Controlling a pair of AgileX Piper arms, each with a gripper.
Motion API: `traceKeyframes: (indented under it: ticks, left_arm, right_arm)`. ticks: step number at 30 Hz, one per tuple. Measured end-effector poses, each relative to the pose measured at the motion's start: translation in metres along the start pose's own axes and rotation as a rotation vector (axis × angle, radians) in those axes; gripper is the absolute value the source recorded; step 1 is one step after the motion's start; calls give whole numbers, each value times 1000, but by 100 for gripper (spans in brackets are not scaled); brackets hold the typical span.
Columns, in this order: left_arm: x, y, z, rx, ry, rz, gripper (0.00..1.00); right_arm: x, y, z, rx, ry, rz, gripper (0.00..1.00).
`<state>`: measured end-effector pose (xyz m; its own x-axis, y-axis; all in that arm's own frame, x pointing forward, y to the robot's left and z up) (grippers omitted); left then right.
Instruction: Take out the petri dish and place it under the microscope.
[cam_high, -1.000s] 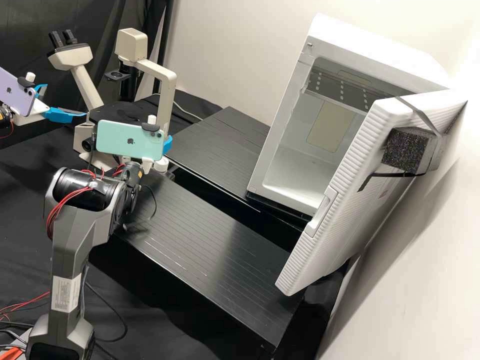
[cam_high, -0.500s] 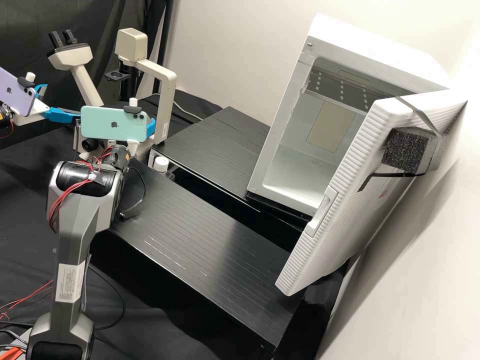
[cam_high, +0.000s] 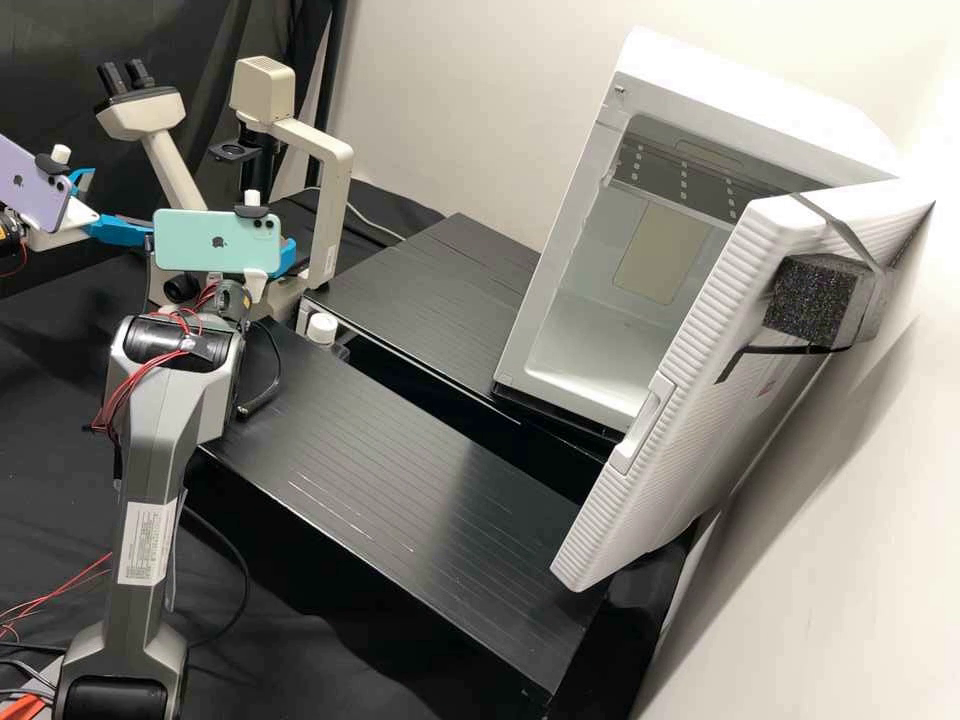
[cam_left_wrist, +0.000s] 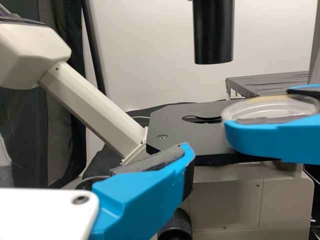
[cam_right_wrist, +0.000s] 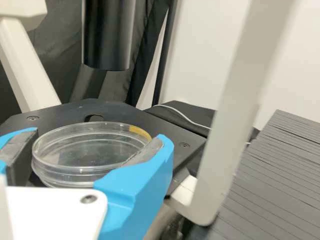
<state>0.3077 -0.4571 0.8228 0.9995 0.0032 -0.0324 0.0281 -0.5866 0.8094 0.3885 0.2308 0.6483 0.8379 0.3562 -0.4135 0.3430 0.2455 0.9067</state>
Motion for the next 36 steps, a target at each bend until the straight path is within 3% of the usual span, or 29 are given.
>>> traceKeyframes:
  ticks: [5, 17, 22, 26, 35, 36]
  left_arm:
    - [0, 0, 0, 0, 0, 0, 100]
    - [0, 0, 0, 0, 0, 0, 100]
    - [0, 0, 0, 0, 0, 0, 100]
    - [0, 0, 0, 0, 0, 0, 100]
    - [0, 0, 0, 0, 0, 0, 100]
    - [0, 0, 0, 0, 0, 0, 100]
  right_arm:
    - [15, -2, -3, 6, 1, -5, 0]
    - [51, -16, 5, 94, -52, -22, 0]
    - [61, -17, 9, 98, -52, -13, 0]
    - [68, -18, 12, 123, -67, -10, 0]
    - [70, -16, 10, 119, -70, -15, 0]
    - [70, -16, 10, 119, -69, -14, 100]
